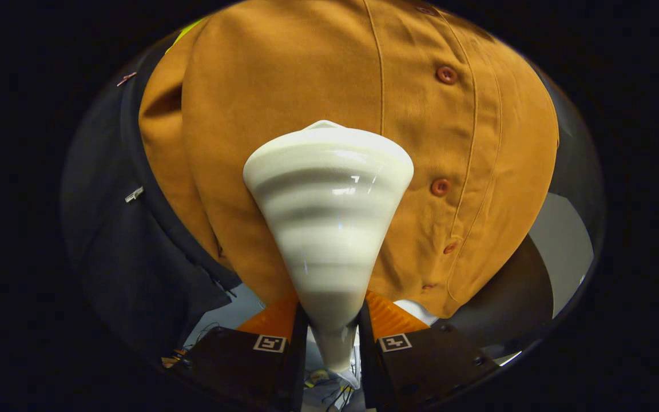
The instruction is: Iron the clothes twice with a garment steamer, once on the left side and once on the right side.
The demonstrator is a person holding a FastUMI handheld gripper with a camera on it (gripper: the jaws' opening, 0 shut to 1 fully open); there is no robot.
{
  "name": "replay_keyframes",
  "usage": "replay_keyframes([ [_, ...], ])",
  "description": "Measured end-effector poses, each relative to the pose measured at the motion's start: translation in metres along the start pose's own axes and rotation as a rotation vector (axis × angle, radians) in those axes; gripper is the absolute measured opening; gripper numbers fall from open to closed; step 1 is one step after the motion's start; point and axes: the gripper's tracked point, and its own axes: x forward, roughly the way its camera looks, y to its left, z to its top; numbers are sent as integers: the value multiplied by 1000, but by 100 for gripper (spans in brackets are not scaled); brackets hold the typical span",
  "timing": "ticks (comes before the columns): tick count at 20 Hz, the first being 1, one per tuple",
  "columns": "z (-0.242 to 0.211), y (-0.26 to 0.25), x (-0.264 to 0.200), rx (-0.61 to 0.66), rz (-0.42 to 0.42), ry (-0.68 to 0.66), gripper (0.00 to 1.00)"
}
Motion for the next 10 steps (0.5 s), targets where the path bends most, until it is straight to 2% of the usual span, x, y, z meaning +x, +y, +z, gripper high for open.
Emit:
replay_keyframes([
  [6,-39,-2,2,11,1,105,44],
  [10,-23,-7,-22,9,-3,47,44],
])
